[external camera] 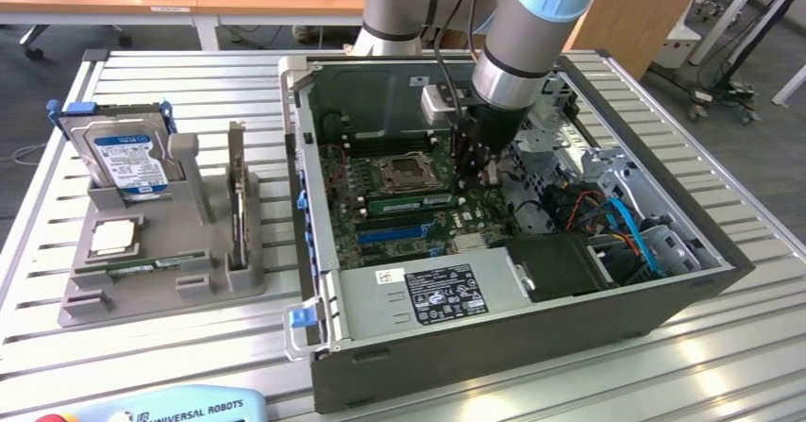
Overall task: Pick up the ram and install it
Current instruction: 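Press down the ram until it locks into place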
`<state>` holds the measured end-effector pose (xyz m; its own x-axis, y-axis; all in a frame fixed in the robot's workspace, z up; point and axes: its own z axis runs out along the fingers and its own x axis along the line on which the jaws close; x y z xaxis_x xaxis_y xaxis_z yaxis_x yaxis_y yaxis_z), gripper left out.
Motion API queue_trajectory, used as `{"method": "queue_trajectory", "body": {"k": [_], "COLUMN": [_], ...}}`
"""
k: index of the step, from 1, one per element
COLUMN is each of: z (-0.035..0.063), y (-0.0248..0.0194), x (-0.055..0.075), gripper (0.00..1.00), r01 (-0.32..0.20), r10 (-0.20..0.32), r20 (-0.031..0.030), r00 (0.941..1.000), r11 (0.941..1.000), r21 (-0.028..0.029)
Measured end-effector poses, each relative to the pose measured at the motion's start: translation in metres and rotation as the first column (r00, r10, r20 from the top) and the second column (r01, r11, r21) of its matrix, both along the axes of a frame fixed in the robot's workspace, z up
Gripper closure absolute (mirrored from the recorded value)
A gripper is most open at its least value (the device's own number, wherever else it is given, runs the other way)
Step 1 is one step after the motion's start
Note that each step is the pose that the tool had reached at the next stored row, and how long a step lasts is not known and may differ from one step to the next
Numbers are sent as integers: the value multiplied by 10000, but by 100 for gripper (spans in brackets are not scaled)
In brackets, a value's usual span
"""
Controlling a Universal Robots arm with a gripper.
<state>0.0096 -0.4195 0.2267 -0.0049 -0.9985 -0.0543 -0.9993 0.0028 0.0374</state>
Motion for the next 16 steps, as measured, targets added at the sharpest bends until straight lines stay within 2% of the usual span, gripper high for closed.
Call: {"method": "queue_trajectory", "body": {"k": [16], "z": [-23], "y": [0], "x": [0], "gripper": [90], "r01": [-1], "r10": [1], "r20": [0], "r00": [10000], "r11": [10000], "r21": [-1]}}
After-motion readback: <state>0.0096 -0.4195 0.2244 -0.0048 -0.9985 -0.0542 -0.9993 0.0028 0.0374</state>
